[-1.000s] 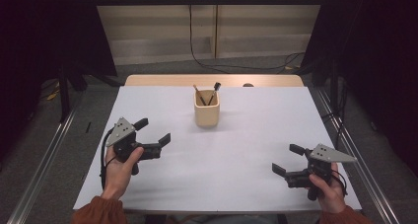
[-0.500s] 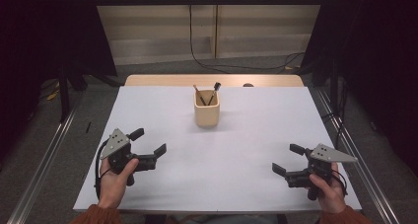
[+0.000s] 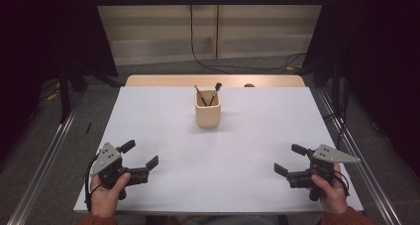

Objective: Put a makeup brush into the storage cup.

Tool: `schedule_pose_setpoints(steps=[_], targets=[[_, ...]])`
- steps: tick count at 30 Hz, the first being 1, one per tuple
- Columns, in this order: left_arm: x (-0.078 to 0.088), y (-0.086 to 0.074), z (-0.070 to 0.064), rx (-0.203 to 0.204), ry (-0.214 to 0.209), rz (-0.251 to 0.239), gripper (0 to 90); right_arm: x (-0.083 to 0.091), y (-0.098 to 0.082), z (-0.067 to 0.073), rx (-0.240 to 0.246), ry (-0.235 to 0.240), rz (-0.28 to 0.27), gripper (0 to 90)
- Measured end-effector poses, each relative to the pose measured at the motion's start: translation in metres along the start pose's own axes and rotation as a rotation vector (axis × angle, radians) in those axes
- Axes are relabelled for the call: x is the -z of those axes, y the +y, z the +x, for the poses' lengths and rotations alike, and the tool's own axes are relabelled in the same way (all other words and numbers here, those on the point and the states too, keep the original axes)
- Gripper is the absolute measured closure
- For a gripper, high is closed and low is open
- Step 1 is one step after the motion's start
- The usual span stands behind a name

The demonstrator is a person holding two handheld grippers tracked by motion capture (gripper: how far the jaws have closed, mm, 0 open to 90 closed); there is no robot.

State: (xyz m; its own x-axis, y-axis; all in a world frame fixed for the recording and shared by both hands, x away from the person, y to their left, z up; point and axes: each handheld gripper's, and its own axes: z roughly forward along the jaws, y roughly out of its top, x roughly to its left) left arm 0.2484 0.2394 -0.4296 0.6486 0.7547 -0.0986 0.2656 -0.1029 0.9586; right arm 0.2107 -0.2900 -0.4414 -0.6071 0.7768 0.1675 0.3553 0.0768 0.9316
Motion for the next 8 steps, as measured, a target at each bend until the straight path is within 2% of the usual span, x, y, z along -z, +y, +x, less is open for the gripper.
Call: schedule_pose_setpoints(steps=[3, 6, 8], targets=[[-0.0009, -0.0015, 0.0002, 0.01, 0.0, -0.008, 2.3, 0.0003, -0.0002, 0.0004, 0.004, 0.002, 0.003, 0.1], [-0.0024, -0.0019, -0.001, 0.0, 0.002, 0.007, 2.3, 0.0006, -0.0004, -0.0005, 0.001, 0.001, 0.0, 0.1], [-0.0032, -0.0023, -0.0019, 0.004, -0.015, 0.014, 2.3, 0.0004, -0.0003, -0.0005, 0.001, 0.002, 0.001, 0.1]])
